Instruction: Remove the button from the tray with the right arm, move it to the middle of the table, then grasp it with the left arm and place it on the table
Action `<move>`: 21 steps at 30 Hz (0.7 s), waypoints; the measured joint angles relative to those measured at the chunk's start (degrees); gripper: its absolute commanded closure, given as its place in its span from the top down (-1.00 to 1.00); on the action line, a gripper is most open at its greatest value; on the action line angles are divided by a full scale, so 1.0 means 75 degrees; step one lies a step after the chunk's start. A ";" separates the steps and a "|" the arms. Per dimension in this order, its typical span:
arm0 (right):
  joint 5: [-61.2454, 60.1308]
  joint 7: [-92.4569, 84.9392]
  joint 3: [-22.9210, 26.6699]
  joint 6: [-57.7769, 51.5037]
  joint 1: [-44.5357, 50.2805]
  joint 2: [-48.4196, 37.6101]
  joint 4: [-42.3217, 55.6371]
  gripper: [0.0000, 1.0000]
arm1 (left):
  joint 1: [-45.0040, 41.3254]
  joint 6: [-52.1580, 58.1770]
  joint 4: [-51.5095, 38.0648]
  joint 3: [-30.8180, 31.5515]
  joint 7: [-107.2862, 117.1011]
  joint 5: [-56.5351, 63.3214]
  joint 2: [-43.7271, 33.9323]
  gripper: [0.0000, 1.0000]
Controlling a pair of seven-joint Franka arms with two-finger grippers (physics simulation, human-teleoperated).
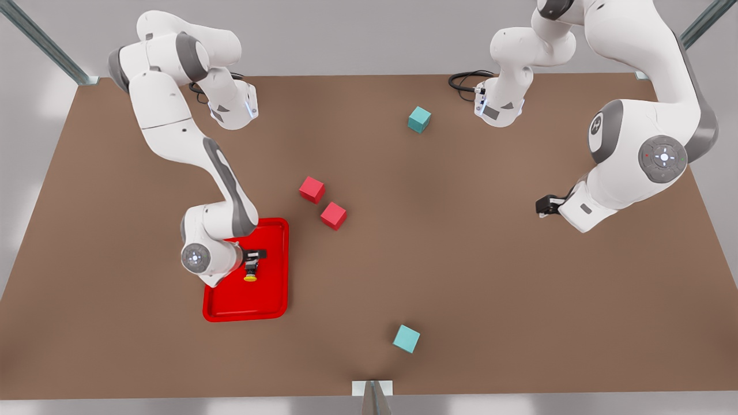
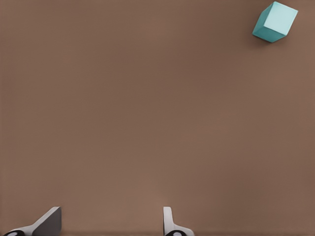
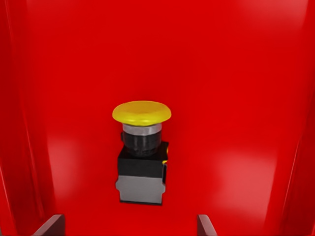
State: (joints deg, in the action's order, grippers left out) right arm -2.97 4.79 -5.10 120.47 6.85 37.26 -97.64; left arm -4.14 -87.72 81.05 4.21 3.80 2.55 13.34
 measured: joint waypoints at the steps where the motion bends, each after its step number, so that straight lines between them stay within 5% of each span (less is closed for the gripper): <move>1: 0.0058 0.0013 0.0000 0.0101 -0.0001 0.0050 -0.0015 1.00 | 0.0002 0.0000 -0.0001 0.0000 0.0003 0.0002 0.0000 1.00; 21: 0.0406 0.0173 0.0012 0.1071 0.0079 0.0386 -0.0155 0.90 | 0.0012 -0.0109 0.0027 0.0000 0.0036 0.0012 0.0129 1.00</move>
State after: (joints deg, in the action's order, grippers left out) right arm 0.07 6.09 -5.01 128.51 7.44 40.15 -98.81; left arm -4.05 -88.54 81.26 4.21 4.07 2.63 14.30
